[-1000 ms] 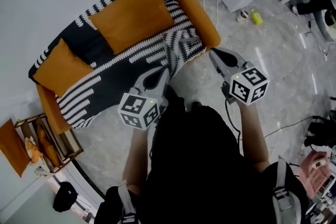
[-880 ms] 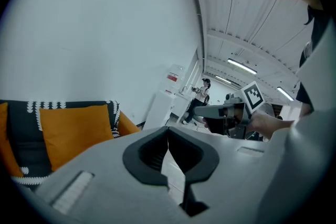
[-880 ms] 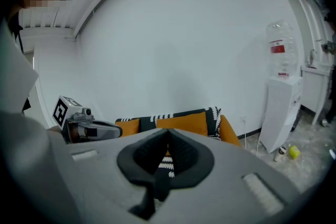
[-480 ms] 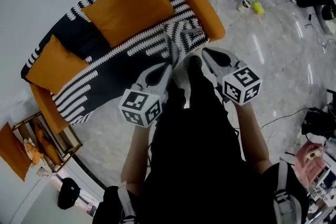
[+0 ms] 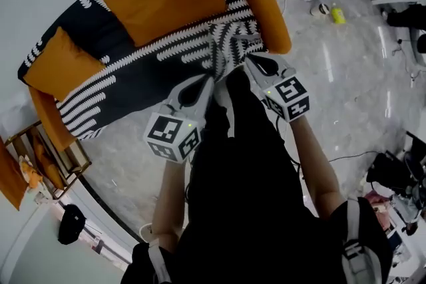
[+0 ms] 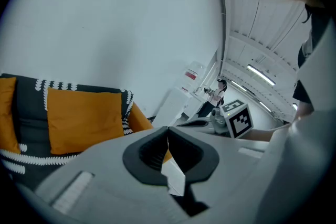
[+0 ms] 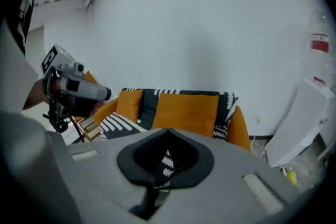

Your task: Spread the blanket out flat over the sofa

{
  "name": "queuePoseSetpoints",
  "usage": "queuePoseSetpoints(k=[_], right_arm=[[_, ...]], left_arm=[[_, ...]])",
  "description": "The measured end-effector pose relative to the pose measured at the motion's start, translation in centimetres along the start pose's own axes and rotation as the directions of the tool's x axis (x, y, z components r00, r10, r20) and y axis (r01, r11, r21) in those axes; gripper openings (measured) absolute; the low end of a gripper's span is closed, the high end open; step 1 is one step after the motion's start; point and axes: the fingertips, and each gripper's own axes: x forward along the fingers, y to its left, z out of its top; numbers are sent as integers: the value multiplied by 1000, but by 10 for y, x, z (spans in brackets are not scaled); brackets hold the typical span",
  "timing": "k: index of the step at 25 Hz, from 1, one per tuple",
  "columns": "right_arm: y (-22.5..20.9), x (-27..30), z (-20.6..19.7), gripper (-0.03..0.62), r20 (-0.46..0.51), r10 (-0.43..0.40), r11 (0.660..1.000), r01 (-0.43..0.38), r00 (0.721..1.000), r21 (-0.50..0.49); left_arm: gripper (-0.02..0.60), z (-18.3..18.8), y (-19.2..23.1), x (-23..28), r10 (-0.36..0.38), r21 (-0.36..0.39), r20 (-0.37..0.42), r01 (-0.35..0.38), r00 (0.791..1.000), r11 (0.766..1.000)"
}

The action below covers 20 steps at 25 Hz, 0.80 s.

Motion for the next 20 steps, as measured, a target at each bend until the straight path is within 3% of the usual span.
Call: queuePoseSetpoints(k=[7, 20], right_arm=[[-63, 70, -45, 5, -134, 62, 990, -78, 989, -121], [-145, 200, -121, 6, -312, 166, 968, -215, 935, -127]], left_arm=[[11, -5, 25, 52, 100, -85, -57, -104, 993, 991], [11, -61, 95, 155, 170, -213, -160, -202, 972, 956]])
